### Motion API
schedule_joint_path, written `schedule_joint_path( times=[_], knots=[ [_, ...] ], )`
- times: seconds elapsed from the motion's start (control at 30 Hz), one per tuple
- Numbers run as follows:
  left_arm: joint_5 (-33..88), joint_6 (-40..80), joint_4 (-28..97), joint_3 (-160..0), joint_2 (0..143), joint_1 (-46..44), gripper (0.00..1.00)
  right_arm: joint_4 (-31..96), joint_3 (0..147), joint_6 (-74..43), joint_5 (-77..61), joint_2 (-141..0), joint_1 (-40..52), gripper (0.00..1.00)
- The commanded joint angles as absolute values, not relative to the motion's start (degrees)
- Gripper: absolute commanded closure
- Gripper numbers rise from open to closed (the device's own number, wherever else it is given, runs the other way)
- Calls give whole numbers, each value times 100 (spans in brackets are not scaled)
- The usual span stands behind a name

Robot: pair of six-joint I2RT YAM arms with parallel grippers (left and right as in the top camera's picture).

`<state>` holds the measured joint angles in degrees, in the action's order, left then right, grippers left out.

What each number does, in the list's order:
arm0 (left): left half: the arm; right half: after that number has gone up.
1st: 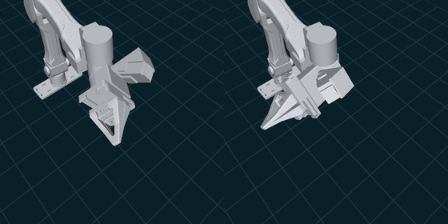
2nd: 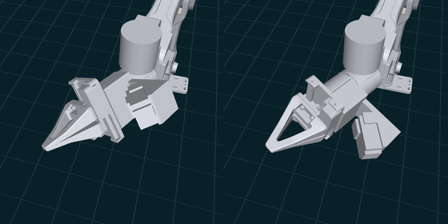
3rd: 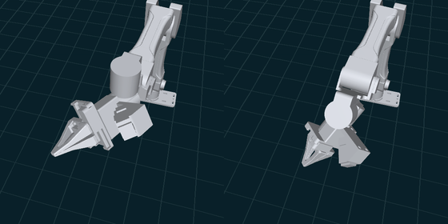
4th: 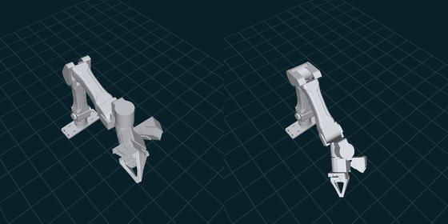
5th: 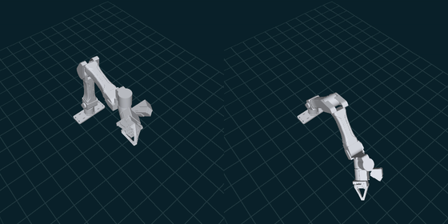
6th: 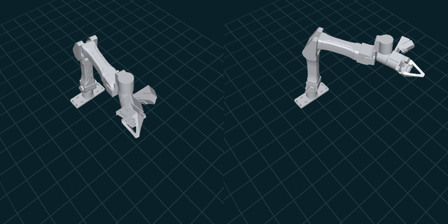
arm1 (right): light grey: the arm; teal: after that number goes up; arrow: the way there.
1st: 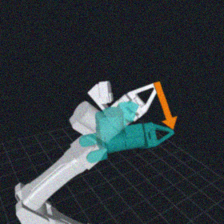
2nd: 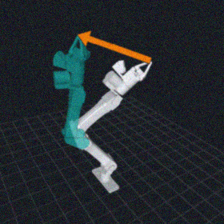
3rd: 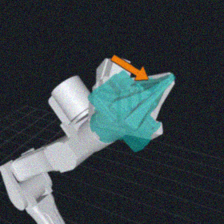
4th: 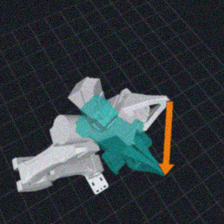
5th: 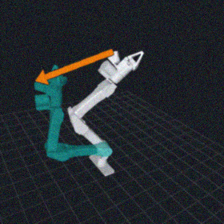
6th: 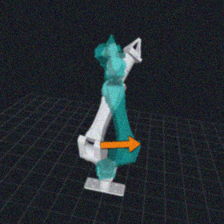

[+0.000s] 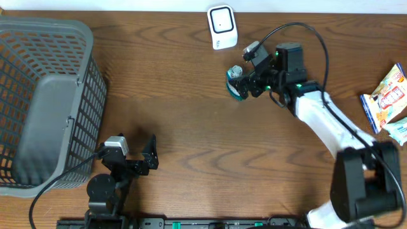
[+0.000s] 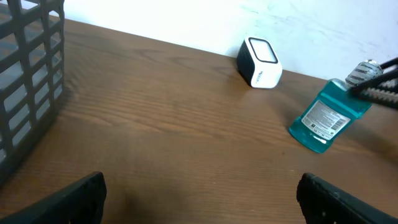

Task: Scan the item barcode
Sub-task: 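Hold the teal bottle label in front of the scanner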

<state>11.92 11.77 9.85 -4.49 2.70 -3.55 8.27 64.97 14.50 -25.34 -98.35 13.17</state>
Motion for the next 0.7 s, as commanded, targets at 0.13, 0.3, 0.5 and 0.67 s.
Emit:
schedule_joint_path(
  times=[0.13,0.3,0.5,0.67],
  knots=[
    [1264,1103,1105,-349,252,-373,2,1122,6493,1372,-2344,-9159,1361,1],
    [1264,1105,1105,-349,252,-373,2,1098,6493,1052,-2156,-9126,1437,1],
    [1264,1103,1107,-349,252,-373,2,1225,6497,600,-1490,-8735,1710,1],
    [1264,1105,1105,-349,252,-373,2,1087,6493,613,-1566,-8687,1796,1]
  ],
)
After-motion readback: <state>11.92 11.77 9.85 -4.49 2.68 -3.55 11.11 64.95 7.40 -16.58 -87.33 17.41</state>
